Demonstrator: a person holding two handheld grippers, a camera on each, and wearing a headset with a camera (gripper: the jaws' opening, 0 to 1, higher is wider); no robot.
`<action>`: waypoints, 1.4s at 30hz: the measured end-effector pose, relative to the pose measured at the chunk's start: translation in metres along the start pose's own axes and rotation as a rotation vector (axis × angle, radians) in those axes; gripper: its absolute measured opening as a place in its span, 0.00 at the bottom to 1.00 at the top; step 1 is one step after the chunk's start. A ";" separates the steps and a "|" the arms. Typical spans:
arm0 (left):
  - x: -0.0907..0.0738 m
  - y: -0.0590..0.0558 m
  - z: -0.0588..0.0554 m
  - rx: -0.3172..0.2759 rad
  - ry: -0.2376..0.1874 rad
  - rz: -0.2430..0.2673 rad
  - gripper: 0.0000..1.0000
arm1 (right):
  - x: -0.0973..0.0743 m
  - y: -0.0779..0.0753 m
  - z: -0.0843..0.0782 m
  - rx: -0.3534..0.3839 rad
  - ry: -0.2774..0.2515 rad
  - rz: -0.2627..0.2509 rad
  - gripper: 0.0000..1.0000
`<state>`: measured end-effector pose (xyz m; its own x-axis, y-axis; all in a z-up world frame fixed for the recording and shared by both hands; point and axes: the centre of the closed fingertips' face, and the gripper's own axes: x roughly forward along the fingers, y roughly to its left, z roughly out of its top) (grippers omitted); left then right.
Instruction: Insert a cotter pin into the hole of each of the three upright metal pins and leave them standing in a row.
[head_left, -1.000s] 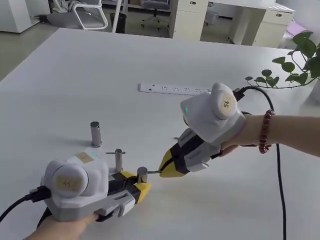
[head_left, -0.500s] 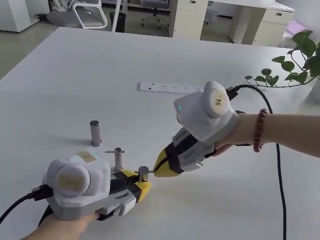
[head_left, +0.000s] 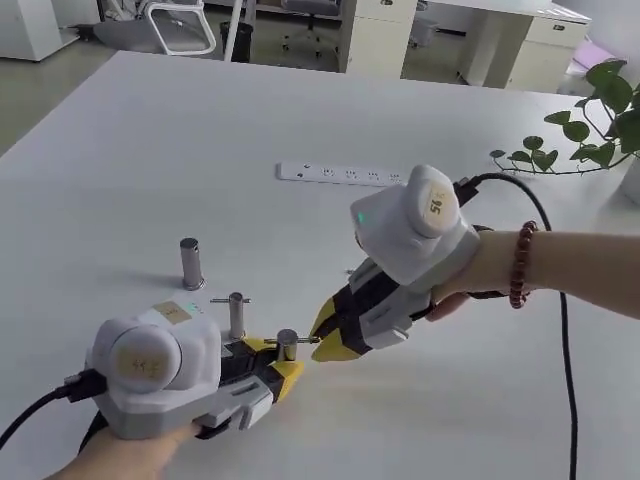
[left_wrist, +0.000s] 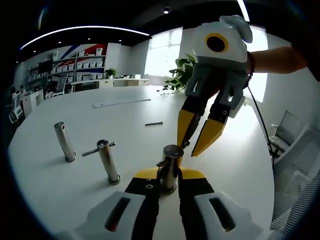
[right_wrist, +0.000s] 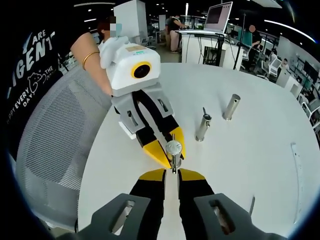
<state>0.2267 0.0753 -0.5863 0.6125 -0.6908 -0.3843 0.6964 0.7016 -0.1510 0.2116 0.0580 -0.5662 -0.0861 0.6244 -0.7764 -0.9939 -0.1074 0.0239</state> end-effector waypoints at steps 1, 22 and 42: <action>0.000 0.000 0.000 0.001 0.001 0.000 0.12 | -0.001 0.000 -0.001 0.003 -0.001 -0.003 0.05; 0.001 0.001 -0.001 -0.093 -0.012 -0.002 0.13 | 0.000 -0.005 0.008 0.007 -0.032 -0.023 0.00; 0.001 0.003 0.002 -0.089 0.003 -0.003 0.21 | -0.001 -0.008 0.006 0.058 -0.028 -0.029 0.04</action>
<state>0.2304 0.0764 -0.5857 0.6093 -0.6924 -0.3864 0.6619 0.7125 -0.2329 0.2193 0.0624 -0.5617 -0.0580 0.6478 -0.7596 -0.9983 -0.0444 0.0384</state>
